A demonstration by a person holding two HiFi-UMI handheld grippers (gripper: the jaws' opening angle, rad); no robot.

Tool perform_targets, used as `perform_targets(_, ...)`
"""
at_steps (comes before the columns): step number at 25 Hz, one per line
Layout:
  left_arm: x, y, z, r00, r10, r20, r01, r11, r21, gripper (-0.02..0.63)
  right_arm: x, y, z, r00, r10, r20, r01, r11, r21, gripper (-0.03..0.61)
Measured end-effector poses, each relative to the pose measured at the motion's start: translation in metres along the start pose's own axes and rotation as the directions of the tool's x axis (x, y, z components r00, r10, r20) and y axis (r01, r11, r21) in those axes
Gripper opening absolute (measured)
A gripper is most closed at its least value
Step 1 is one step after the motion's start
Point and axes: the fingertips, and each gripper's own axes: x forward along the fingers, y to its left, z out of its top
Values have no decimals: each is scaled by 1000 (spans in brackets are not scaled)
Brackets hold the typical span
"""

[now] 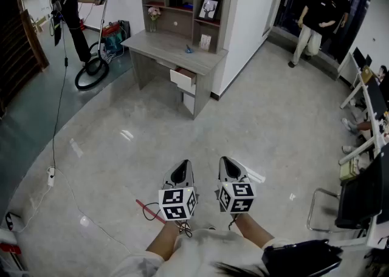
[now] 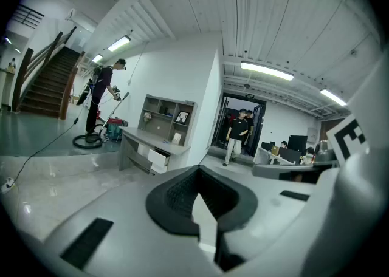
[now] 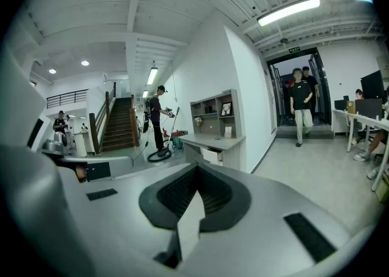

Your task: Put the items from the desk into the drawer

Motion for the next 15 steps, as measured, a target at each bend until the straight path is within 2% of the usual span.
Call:
perform_targets(9,2,4,6,1000,1,4,-1,1000,1,-3,3,8,1,1000,12,-6,-12,1000,-7,-2)
perform_targets(15,3,19,8,1000,4,9,-4,1000,-1,-3,14,15,-5,1000,13,-15,-13,999,36,-2)
